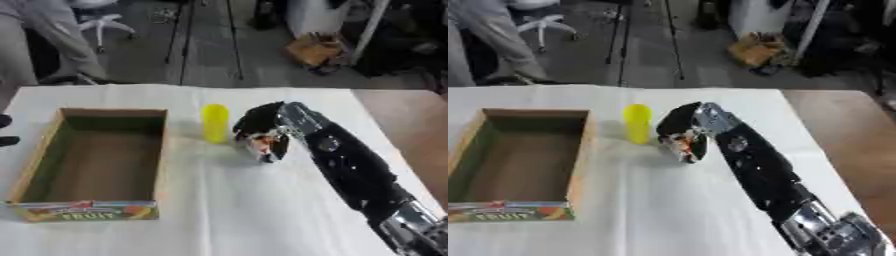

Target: Pick up objects on the table and place them in the box.

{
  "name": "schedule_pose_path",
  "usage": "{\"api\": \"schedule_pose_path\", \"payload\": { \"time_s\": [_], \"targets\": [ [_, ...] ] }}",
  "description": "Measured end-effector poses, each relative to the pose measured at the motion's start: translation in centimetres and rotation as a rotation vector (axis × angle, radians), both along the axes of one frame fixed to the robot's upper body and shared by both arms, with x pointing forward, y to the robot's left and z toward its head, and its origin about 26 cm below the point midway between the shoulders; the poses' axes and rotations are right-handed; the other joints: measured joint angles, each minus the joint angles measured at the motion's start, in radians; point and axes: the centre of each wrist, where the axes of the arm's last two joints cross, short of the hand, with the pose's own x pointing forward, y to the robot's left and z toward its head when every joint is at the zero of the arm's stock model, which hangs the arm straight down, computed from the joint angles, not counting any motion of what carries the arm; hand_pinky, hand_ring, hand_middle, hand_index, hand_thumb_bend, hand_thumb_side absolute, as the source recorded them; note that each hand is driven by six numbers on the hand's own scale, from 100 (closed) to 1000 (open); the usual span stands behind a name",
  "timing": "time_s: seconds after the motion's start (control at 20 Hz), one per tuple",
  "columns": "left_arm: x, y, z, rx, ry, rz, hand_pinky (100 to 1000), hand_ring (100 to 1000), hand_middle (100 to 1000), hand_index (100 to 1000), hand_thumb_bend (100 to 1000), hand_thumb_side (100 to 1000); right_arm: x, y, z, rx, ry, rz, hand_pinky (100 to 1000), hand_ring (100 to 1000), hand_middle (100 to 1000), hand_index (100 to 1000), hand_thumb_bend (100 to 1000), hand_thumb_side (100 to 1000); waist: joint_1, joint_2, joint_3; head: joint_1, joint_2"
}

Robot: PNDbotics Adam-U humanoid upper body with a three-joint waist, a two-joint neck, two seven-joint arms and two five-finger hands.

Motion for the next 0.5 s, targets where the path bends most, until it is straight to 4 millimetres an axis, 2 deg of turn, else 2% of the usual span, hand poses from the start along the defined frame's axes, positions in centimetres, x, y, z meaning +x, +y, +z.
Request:
{"api": "schedule_pose_path", "payload": {
  "time_s": [0.3, 0.5],
  "targets": [
    [0.0, 0.0, 0.0, 0.0, -0.002, -0.004, 671, 780, 652, 832, 416, 1000, 0.1, 0.8, 1.7, 0.05, -0.033, 0.036, 1000, 1000, 999, 975, 547, 380, -0.005, 0.0, -0.003, -0.001, 0.0],
    [0.0, 0.0, 0.0, 0.002, -0.005, -0.008, 671, 780, 652, 832, 418, 1000, 0.0, 0.8, 1.7, 0.058, -0.026, 0.008, 1000, 1000, 993, 978, 554, 387, -0.005, -0.003, -0.004, -0.001, 0.0]
  ]
}}
